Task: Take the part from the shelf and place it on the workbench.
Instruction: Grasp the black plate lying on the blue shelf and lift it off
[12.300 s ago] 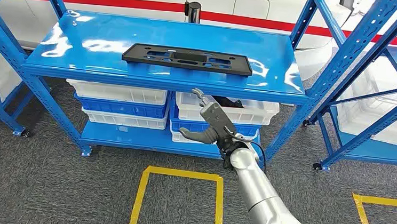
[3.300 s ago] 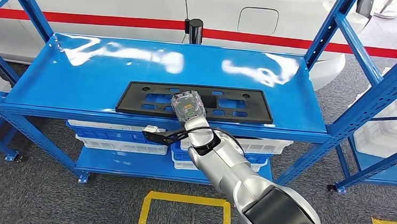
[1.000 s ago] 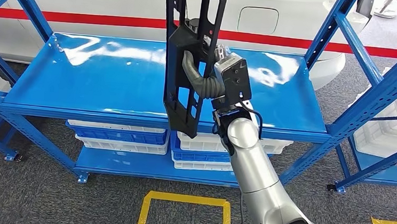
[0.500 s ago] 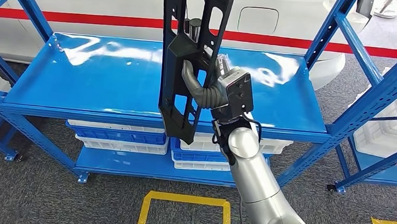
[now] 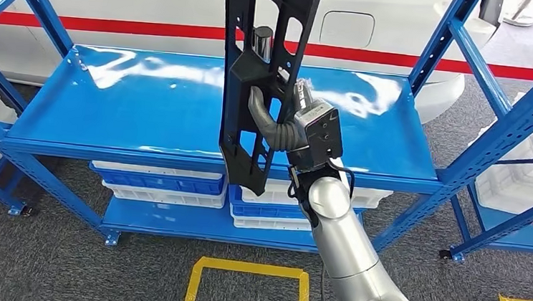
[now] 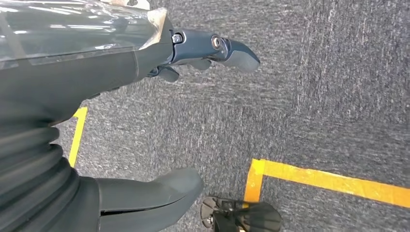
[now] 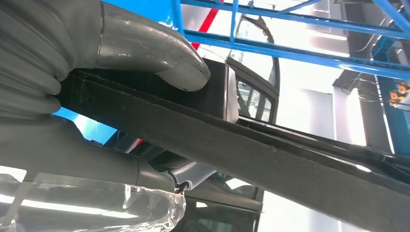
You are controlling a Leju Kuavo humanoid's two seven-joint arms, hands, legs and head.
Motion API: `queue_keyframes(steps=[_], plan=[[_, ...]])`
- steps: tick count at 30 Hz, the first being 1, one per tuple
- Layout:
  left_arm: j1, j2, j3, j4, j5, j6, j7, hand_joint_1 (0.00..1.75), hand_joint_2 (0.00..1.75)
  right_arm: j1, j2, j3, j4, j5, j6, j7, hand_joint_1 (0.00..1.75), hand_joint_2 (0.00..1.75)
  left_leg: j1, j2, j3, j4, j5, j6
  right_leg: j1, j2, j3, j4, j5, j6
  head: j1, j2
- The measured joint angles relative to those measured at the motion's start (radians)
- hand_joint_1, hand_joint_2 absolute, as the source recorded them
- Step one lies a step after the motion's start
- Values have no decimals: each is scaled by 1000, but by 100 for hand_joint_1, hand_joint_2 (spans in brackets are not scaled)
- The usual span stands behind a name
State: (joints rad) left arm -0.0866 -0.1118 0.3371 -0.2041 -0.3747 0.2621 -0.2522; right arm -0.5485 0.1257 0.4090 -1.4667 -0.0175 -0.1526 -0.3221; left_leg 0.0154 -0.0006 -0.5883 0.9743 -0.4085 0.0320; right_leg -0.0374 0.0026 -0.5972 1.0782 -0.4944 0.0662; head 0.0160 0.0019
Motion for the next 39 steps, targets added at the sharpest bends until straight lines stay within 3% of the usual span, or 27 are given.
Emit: queue_keyframes(steps=[2,5,6,8,10,11,12,13,16,18,20,22,29,30,32,33,34,36,37,39], plan=[[-1,1,2,0,3,-3,-2,0,175,-2,-1,2,-3,0,-2,0,175,175,-1,-2,-12,20,-6,-17,-1,3,34,-69,25,-2,-1,0],[1,1,8,0,17,-39,-11,0,175,-6,-2,3,-4,0,-3,2,175,175,3,-3,-24,28,-2,-34,3,6,21,-62,34,-25,-2,0],[1,1,11,1,24,-63,-16,0,175,-10,-2,5,-4,-2,-2,3,175,175,6,-3,-31,38,-14,-38,2,6,16,-62,39,-34,-2,0],[2,2,18,2,39,-123,-26,0,175,-19,-1,8,-3,-10,1,5,175,175,10,-2,-64,115,-78,-46,1,4,3,-63,50,-52,-3,0],[2,3,27,2,52,-188,-36,0,175,-24,-2,11,-2,-21,9,7,175,175,10,-2,-111,251,-162,-50,7,2,-11,-62,61,-63,-4,0],[3,3,31,2,58,-217,-42,0,175,-25,-2,13,0,-27,13,8,175,175,11,-2,-125,302,-187,-50,10,0,-19,-62,66,-66,-4,0],[4,5,34,2,63,-240,-48,0,175,-25,-2,14,2,-30,16,8,175,175,11,-2,-122,318,-193,-48,14,0,-26,-62,72,-66,-4,0],[4,6,37,2,68,-259,-54,0,175,-25,-3,16,3,-33,19,8,175,175,10,-2,-95,290,-180,-43,16,-1,-32,-62,77,-65,-4,0],[3,12,48,2,75,-284,-64,0,175,-29,-4,19,5,-36,25,8,175,175,4,-2,43,86,-123,-26,21,-1,-44,-62,95,-57,-3,0],[2,13,53,2,76,-287,-67,0,175,-32,-5,20,5,-36,27,6,175,175,-5,-3,73,32,-113,-19,22,-3,-47,-63,106,-45,-2,0],[4,15,56,3,77,-287,-68,0,175,-33,-7,20,6,-36,27,4,175,175,-11,-3,66,31,-96,-9,21,-5,-50,-67,117,-31,-1,0],[6,15,57,4,77,-286,-68,0,175,-33,-10,21,6,-35,27,1,175,175,-9,2,59,23,-77,1,21,-5,-56,-65,115,-23,-2,0],[5,15,57,4,76,-286,-68,0,175,-33,-11,21,6,-35,27,0,175,175,-7,5,56,19,-67,5,20,-5,-62,-58,106,-24,-2,0],[5,16,57,4,76,-286,-67,0,175,-33,-12,20,6,-35,27,0,175,175,-8,5,51,19,-64,8,20,-5,-70,-43,89,-28,-1,0],[6,16,57,4,75,-286,-66,0,175,-31,-17,20,7,-35,27,-1,175,175,-12,5,19,20,-42,15,21,-4,-108,94,-4,-41,1,0],[8,15,58,4,74,-285,-65,0,175,-28,-22,19,7,-35,26,-3,175,175,-14,5,-11,23,-20,16,23,-4,-76,111,-31,-40,2,0],[10,14,58,4,74,-284,-65,0,175,-26,-26,18,7,-35,26,-4,175,175,-16,5,-41,26,7,9,27,-4,-27,89,-51,-41,2,0],[14,13,59,4,74,-282,-65,0,175,-24,-30,15,6,-34,25,-6,175,175,-16,3,-82,36,40,-12,27,-4,94,-63,-25,-47,1,0],[16,13,60,4,74,-281,-64,0,175,-25,-29,15,6,-34,25,-7,175,175,-15,1,-92,50,26,-21,26,-5,101,-89,-25,-61,0,0],[17,14,61,5,74,-281,-64,0,175,-26,-28,15,6,-34,25,-7,175,175,-8,-1,-123,141,-65,-34,21,-8,86,-90,-4,-76,-2,0]])
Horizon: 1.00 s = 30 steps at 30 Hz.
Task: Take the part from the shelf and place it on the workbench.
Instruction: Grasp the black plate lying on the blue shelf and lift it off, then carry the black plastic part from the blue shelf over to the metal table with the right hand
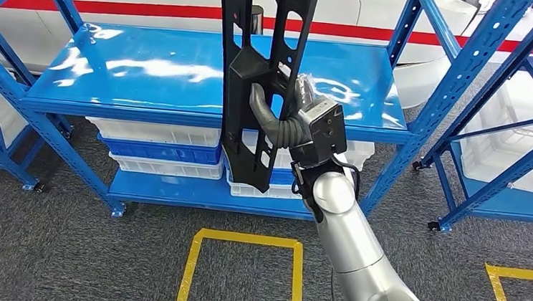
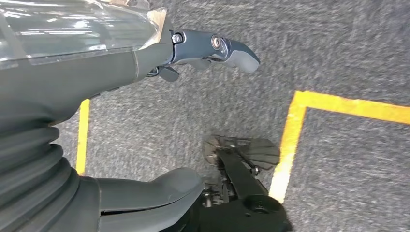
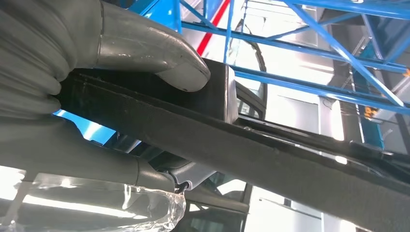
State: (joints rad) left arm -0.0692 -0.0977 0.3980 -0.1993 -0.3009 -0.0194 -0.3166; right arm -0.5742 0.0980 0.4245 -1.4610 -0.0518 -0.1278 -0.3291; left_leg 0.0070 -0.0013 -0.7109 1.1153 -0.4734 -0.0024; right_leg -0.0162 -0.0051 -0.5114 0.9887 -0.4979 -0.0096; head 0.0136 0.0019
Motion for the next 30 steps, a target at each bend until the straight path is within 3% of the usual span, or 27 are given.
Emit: queue_keyframes(steps=[2,3,4,5,6,8,9,12,14,16,17,18,19,20,21,22,24,25,26,28,30], plan=[[0,0,0,0,0,0,0,0,175,2,1,0,0,0,0,-1,175,175,5,0,-36,139,-84,-11,1,-1,-26,2,22,-4,-2,0],[0,0,1,0,0,0,0,0,175,3,2,0,0,1,0,-2,175,175,7,0,-39,184,-94,-14,2,0,-40,3,32,-2,-2,0],[0,0,2,0,1,0,0,0,175,4,1,0,0,2,0,-4,175,175,9,0,-24,192,-83,-15,2,0,-52,5,40,0,-2,0],[0,0,2,0,2,0,0,0,175,5,1,-1,0,4,1,-8,175,175,11,0,10,162,-59,-15,2,0,-64,7,48,4,-2,0],[0,0,4,0,3,1,0,0,175,6,1,-2,-1,7,2,-11,175,175,13,-1,64,97,-36,-12,2,0,-73,9,55,8,-2,0],[-2,1,7,0,4,1,0,0,175,4,2,-6,-3,11,5,-17,175,175,11,-3,167,-44,-26,-5,5,1,-86,13,67,17,-2,0],[-3,1,9,0,4,1,0,0,175,3,2,-8,-5,11,7,-19,175,175,8,-4,196,-89,-31,0,6,0,-89,14,74,24,-1,0],[-2,0,13,1,4,1,0,0,175,0,2,-11,-7,15,11,-23,175,175,-1,-1,196,-119,-21,23,5,-2,-98,11,94,46,0,0],[-2,0,16,1,4,1,0,0,175,1,0,-14,-8,19,13,-27,175,175,0,4,176,-131,6,45,7,-1,-123,43,59,46,1,0],[-3,-1,19,2,4,1,0,0,175,7,-4,-17,-9,25,13,-35,175,175,-2,8,145,-137,36,58,6,2,-163,151,-32,33,4,0],[-2,-1,20,2,4,1,0,0,175,13,-6,-18,-10,27,13,-39,175,175,-3,9,128,-136,50,61,5,3,-179,221,-72,31,6,0],[-1,-1,21,2,4,1,0,0,175,21,-8,-18,-12,28,13,-43,175,175,-4,10,111,-135,62,61,5,3,-187,280,-93,35,6,0],[-1,-2,21,2,3,1,0,0,175,29,-10,-19,-12,29,13,-46,175,175,-5,11,95,-135,75,60,4,3,-182,313,-92,45,6,0],[0,-3,22,2,1,1,-2,0,175,36,-12,-19,-13,29,13,-48,175,175,-5,11,78,-134,87,58,4,3,-160,311,-73,57,6,0],[0,-4,22,2,-1,1,-6,0,175,41,-13,-19,-15,30,13,-50,175,175,-5,11,62,-133,98,55,4,3,-121,273,-47,66,6,0],[0,-5,23,2,-3,3,-12,0,175,45,-13,-20,-19,32,13,-53,175,175,-5,8,48,-132,109,50,4,7,-68,209,-32,69,6,0],[-1,-6,23,2,-8,13,-26,0,175,55,-12,-21,-33,41,14,-62,175,175,-9,2,28,-126,129,40,7,19,47,49,-44,58,6,0],[-1,-6,23,2,-11,19,-30,0,175,61,-12,-22,-41,47,15,-68,175,175,-11,-1,23,-124,138,34,9,23,80,-4,-60,49,5,0],[-1,-6,23,2,-14,25,-34,0,175,69,-12,-24,-48,53,15,-73,175,175,-12,-4,21,-124,148,29,10,22,95,-33,-67,44,4,0],[1,-3,23,2,-19,35,-40,0,175,87,-13,-25,-60,62,15,-80,175,175,-8,-10,15,-120,150,20,-1,10,87,-34,-59,28,2,0],[5,-2,23,2,-24,39,-45,0,175,103,-12,-25,-73,66,15,-83,175,175,-1,-10,-10,-59,88,7,-11,-4,79,-34,-44,10,-1,0]])
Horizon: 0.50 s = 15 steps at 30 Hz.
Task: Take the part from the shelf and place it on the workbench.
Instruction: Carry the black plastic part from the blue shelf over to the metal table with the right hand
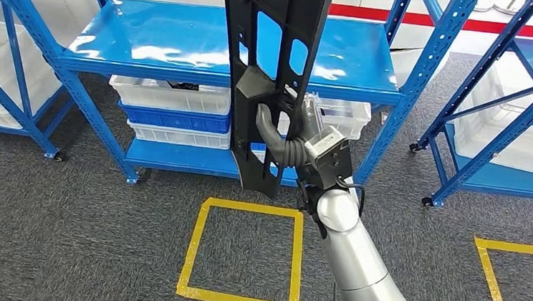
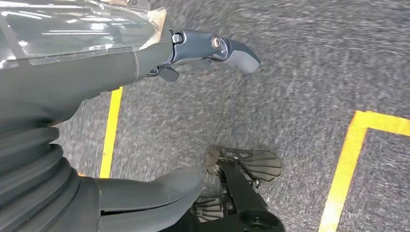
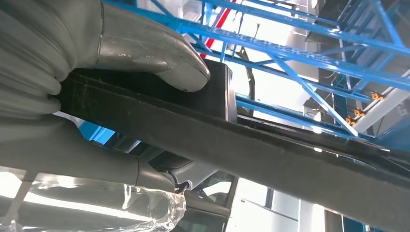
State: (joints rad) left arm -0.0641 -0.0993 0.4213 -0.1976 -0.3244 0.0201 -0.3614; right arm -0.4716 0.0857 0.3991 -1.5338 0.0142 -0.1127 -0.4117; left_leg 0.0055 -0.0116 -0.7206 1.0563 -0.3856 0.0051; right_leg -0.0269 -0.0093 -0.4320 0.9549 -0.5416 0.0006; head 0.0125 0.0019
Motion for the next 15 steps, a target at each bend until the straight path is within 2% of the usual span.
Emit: queue_keyframes(steps=[2,3,4,5,6,8,9,10,12,13,14,15], plan=[[1,-1,0,0,-2,-1,-2,0,175,11,1,0,-13,2,0,-2,175,175,6,4,-44,135,-90,-14,2,-13,-10,1,13,-6,-3,0],[1,-1,0,0,-4,-2,-2,0,175,17,1,0,-18,3,1,-3,175,175,9,5,-62,198,-115,-20,3,-19,-16,2,18,-4,-3,0],[2,-1,0,0,-6,-3,-2,0,175,24,1,-1,-22,4,1,-3,175,175,13,7,-65,233,-120,-24,2,-26,-20,3,21,-2,-3,0],[2,0,0,0,-7,-3,-2,0,175,30,1,-1,-25,4,1,-3,175,175,16,10,-49,227,-107,-27,1,-33,-23,4,23,0,-3,0],[3,0,0,0,-7,-3,-3,0,175,36,0,-1,-29,4,1,-3,175,175,20,18,-12,181,-83,-29,0,-40,-24,6,24,2,-3,0],[1,0,0,0,-8,-5,-3,0,175,41,0,-2,-38,4,1,-3,175,175,21,48,77,44,-44,-32,1,-52,-29,13,20,9,-4,0],[0,0,0,0,-8,-6,-4,0,175,41,0,-3,-43,5,1,-4,175,175,19,61,105,-2,-37,-29,5,-58,-32,16,19,14,-4,0],[-1,0,0,0,-9,-8,-5,0,175,42,0,-4,-47,6,2,-4,175,175,15,67,116,-26,-40,-23,10,-64,-35,18,17,21,-3,0],[-1,0,0,0,-10,-17,-13,0,175,46,1,-6,-57,10,6,-5,175,175,8,54,111,-35,-45,-3,17,-77,-37,18,18,33,-1,0],[-1,0,0,0,-11,-26,-23,0,175,50,1,-8,-63,13,9,-6,175,175,7,46,110,-42,-44,8,17,-72,-40,22,13,39,-1,0],[-1,0,0,0,-13,-36,-34,0,175,56,0,-10,-70,15,10,-9,175,175,7,37,109,-47,-40,19,15,-57,-50,40,1,41,0,0],[-3,0,0,0,-15,-44,-44,0,175,62,0,-14,-77,17,11,-11,175,175,8,29,107,-53,-35,28,14,-37,-70,80,-21,38,0,0]])
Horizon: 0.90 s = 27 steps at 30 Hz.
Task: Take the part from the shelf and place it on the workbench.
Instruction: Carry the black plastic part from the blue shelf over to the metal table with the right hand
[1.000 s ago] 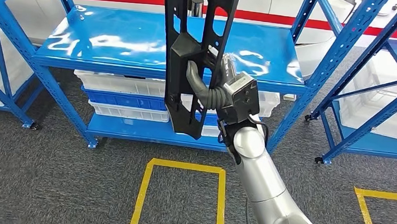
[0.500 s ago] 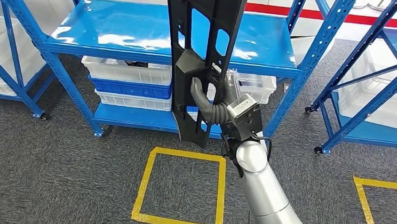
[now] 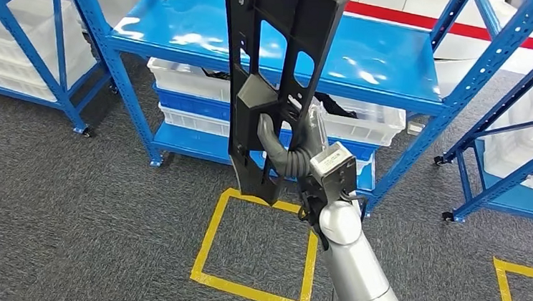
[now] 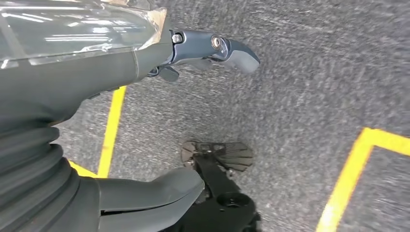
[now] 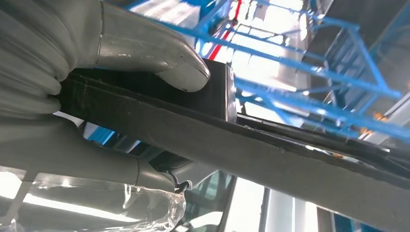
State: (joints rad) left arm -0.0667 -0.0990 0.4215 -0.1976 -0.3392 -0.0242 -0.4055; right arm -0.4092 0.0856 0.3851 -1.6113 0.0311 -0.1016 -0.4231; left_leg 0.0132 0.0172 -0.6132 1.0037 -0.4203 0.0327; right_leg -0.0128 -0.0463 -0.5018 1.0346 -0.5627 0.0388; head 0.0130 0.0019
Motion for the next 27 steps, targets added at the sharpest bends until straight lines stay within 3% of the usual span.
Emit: queue_keyframes(steps=[1,3,4,5,6,8,10,12,14,16,18,19,20,21,24,26,27], plan=[[-2,0,0,0,-2,-6,-8,0,175,7,-1,-5,-6,1,0,-2,175,175,-1,-9,-3,-2,4,7,-2,21,-32,61,-29,-6,1,0],[-5,0,0,0,-6,-8,-13,0,175,17,-5,-14,-13,0,1,-4,175,175,-4,-29,-10,-2,9,15,-1,40,-106,203,-80,-15,2,0],[-6,0,0,0,-7,-4,-11,0,175,21,-8,-18,-14,-1,3,-4,175,175,-7,-39,-12,-2,11,18,0,42,-129,242,-86,-13,3,0],[-6,0,0,0,-7,2,-6,0,175,23,-10,-22,-15,-2,5,-3,175,175,-10,-50,-14,-2,13,19,1,44,-132,240,-75,-8,3,0],[-6,1,0,0,-7,9,0,0,175,23,-11,-26,-15,-4,9,-3,175,175,-12,-61,-14,-1,15,19,2,47,-114,197,-50,-2,3,0],[-6,1,0,0,-6,24,13,0,175,18,-14,-33,-15,-8,16,-2,175,175,-16,-81,-16,1,20,14,3,71,-49,52,14,4,3,0],[-5,2,1,0,-2,31,20,0,175,12,-15,-38,-15,-12,18,-2,175,175,-19,-96,-21,4,25,7,6,88,-16,-32,48,-4,2,0],[0,3,3,0,3,37,23,0,175,10,-16,-43,-15,-14,18,-2,175,175,-19,-109,-26,2,31,-4,8,78,-15,-40,56,-15,2,0],[6,6,8,0,6,45,14,0,175,11,-15,-45,-15,-17,19,-3,175,175,-17,-98,-36,15,22,-14,-1,63,-11,-44,66,-29,1,0],[8,9,13,0,0,81,-4,0,175,17,-13,-48,-15,-20,19,-7,175,175,-12,-59,-74,100,-35,-25,-8,45,-12,-46,73,-40,-4,0],[8,8,14,0,-13,155,-23,0,175,26,-13,-52,-15,-21,20,-8,175,175,-5,-31,-134,240,-106,-39,-6,25,-15,-46,74,-43,-7,0],[8,8,14,0,-19,188,-30,0,175,31,-13,-54,-15,-21,20,-8,175,175,-1,-26,-153,288,-122,-44,-5,15,-16,-46,74,-42,-7,0],[9,8,15,0,-23,211,-34,0,175,34,-13,-54,-15,-21,20,-8,175,175,3,-22,-156,302,-120,-49,-6,5,-17,-45,74,-42,-7,0],[9,8,15,0,-25,221,-36,0,175,36,-12,-54,-15,-21,20,-8,175,175,7,-17,-136,269,-99,-52,-6,-4,-16,-45,74,-42,-7,0],[7,11,15,-1,-28,226,-38,0,175,37,-10,-56,-15,-21,20,-8,175,175,8,30,-21,63,-22,-49,0,-28,-15,-44,68,-33,-6,0],[5,10,15,-1,-28,227,-39,0,175,37,-8,-57,-15,-21,20,-9,175,175,0,40,1,13,-15,-37,8,-42,-16,-43,66,-23,-2,0],[4,11,15,-1,-28,230,-41,0,175,37,-7,-58,-15,-21,20,-10,175,175,-4,28,-2,12,-13,-29,10,-51,-16,-44,66,-18,0,0]])
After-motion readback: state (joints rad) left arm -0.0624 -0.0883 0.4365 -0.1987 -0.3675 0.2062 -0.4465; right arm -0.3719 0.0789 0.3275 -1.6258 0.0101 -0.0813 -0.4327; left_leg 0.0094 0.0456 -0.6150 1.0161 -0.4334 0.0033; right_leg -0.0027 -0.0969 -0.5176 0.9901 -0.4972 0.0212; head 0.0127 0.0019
